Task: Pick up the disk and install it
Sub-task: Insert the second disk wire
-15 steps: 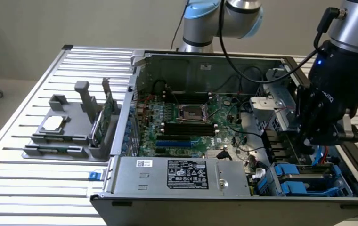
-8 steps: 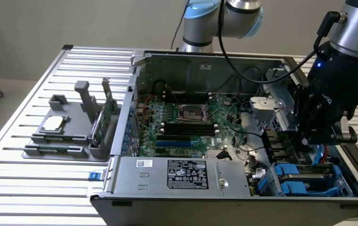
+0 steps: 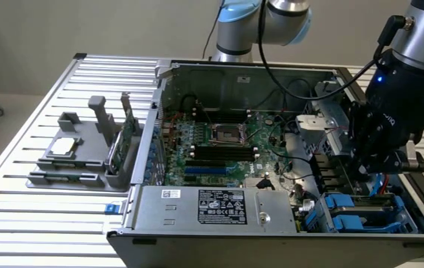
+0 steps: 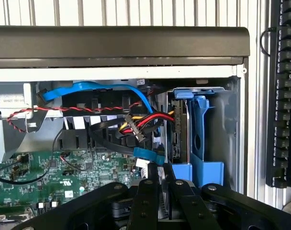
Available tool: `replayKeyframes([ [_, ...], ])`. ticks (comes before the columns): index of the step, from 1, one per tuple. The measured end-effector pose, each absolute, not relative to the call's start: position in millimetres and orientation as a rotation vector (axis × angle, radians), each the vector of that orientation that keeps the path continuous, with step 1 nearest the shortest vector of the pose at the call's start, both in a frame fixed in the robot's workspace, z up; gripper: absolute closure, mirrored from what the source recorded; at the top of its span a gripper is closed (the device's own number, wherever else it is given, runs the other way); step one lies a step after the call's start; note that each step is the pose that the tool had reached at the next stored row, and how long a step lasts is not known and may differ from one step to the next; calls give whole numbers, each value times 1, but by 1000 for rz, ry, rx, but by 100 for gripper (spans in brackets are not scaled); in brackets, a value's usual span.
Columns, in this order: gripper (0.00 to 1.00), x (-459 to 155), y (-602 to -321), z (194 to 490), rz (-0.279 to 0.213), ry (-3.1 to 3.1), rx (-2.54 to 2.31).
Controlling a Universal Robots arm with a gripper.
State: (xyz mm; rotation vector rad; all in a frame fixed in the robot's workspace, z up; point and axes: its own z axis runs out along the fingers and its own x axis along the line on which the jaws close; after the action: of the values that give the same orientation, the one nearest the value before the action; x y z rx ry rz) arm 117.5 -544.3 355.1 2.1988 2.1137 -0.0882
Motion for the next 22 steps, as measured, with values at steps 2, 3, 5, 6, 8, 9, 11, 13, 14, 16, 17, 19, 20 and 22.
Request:
replayKeyframes([
  [2, 84, 118, -545, 355, -88, 2122, 2191],
  [3, 84, 118, -546, 355, -88, 2125, 2188],
  [5, 84, 118, -549, 354, -87, 2127, 2186],
  [6, 84, 118, -550, 354, -87, 2128, 2185],
  [8, 84, 118, -553, 354, -86, 2130, 2185],
  [9, 84, 119, -554, 353, -86, 2131, 2185],
  [11, 84, 119, -557, 352, -83, 2134, 2186],
  [13, 84, 120, -561, 350, -80, 2137, 2190],
  [14, 84, 120, -562, 350, -79, 2139, 2192],
  [16, 84, 121, -565, 348, -78, 2143, 2195],
  [17, 84, 122, -565, 347, -78, 2144, 2196],
  [19, 84, 123, -567, 345, -77, 2148, 2198],
  [20, 84, 124, -567, 345, -77, 2150, 2199],
  [22, 84, 125, -568, 343, -78, 2155, 2202],
])
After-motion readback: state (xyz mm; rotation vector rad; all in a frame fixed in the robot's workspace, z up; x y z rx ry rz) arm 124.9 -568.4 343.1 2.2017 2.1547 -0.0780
